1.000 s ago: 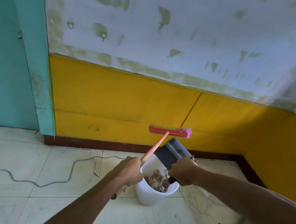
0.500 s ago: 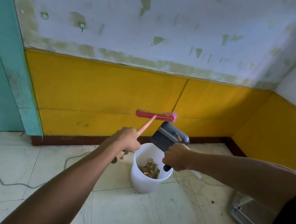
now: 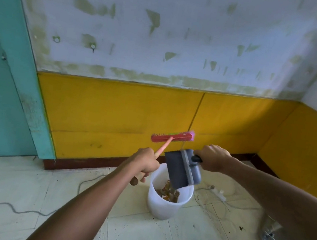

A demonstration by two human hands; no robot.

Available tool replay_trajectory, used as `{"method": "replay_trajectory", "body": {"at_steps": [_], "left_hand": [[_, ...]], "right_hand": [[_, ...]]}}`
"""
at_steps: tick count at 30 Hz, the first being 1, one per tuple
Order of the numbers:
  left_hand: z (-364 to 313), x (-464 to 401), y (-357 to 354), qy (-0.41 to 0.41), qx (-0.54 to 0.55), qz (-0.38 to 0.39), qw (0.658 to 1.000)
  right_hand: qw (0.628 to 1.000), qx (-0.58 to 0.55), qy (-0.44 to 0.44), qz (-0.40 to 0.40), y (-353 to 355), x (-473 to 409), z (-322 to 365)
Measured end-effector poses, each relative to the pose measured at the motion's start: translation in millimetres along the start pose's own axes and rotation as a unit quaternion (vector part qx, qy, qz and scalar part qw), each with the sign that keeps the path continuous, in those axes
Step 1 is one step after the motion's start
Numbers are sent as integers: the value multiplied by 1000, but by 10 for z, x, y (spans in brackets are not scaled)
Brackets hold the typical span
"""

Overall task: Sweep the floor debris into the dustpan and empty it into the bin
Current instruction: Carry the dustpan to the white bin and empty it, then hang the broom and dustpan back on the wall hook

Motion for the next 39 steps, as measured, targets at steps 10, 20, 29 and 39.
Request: {"method": "replay_trajectory", "body": {"at_steps": [10, 20, 29, 39], "left_hand": [[-857, -181, 300, 70, 292, -4, 954], [-1496, -152, 767, 49, 372, -9, 927], [-1992, -24, 1326, -12, 483, -123, 867], [-1661, 143, 1642, 29, 444, -202, 873]], "right_hand": [[919, -295, -234, -120, 649, -333, -884], [796, -474, -349, -140, 1076, -353, -1093], [474, -870, -123, -59, 1664, -550, -862], [479, -876, 5, -64, 1847, -649, -468]]}}
Point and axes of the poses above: each hand's wrist, its own x-axis away from the middle knuckle, its own y-axis out of the back of the hand, z = x × y, the point moved 3 cm from there along -x, towards the middle knuckle, and after that the axes turned 15 degrees about -y, right-handed, at the moved point
